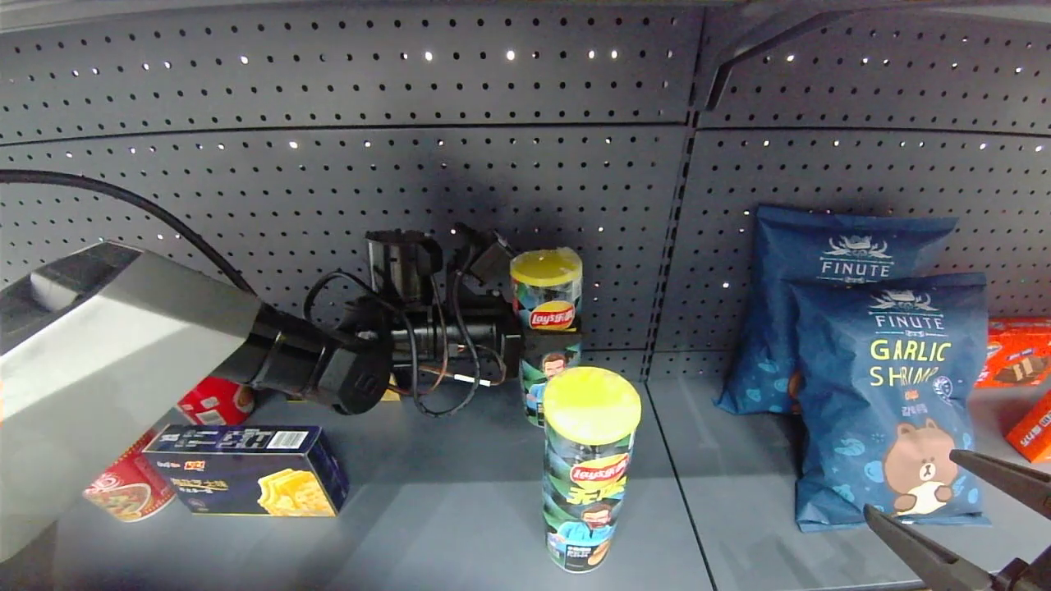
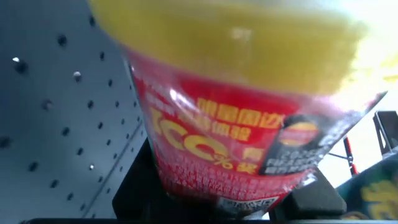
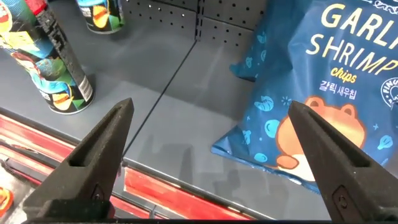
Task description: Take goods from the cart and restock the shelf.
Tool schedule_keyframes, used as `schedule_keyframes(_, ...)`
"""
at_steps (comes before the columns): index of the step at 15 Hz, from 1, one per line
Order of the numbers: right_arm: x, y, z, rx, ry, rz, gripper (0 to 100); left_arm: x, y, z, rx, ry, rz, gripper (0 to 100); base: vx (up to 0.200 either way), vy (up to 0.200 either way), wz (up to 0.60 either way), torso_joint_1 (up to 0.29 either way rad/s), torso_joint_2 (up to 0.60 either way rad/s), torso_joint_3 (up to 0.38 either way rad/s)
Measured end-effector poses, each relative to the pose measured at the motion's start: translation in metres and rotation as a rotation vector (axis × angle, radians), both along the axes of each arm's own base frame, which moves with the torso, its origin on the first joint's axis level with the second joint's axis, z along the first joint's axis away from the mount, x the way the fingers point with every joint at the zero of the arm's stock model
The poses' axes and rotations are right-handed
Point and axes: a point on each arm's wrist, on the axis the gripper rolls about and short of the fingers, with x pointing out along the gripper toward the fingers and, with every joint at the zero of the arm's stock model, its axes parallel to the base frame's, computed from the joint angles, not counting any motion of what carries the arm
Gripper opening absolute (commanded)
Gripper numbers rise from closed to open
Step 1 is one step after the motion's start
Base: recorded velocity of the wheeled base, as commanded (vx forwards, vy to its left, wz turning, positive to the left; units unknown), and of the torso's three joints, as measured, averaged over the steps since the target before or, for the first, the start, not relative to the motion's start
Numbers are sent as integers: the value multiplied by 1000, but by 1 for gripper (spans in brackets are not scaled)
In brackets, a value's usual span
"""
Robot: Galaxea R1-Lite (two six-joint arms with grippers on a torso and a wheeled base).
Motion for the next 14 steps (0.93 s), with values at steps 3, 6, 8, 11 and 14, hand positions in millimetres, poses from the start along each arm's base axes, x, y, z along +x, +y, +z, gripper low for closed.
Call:
schedule_keyframes(3,0,0,0,-1,2,0,100,3,-4,-8,5,12,-6,0,0,0,0,0,0,0)
schedule_keyframes(6,0,0,-1,-2,4,0,100,7,-7,-12,6,16,-8,0,0,0,0,0,0,0)
schedule_keyframes(8,0,0,-1,-3,4,0,100,9,-8,-15,8,20,-8,0,0,0,0,0,0,0)
schedule_keyframes(11,0,0,-1,-3,4,0,100,9,-10,-19,11,28,-13,100,0,0,0,0,0,0)
schedule_keyframes(14,-2,-1,-6,-11,15,0,100,11,-11,-21,11,27,-12,100,0,0,0,0,0,0)
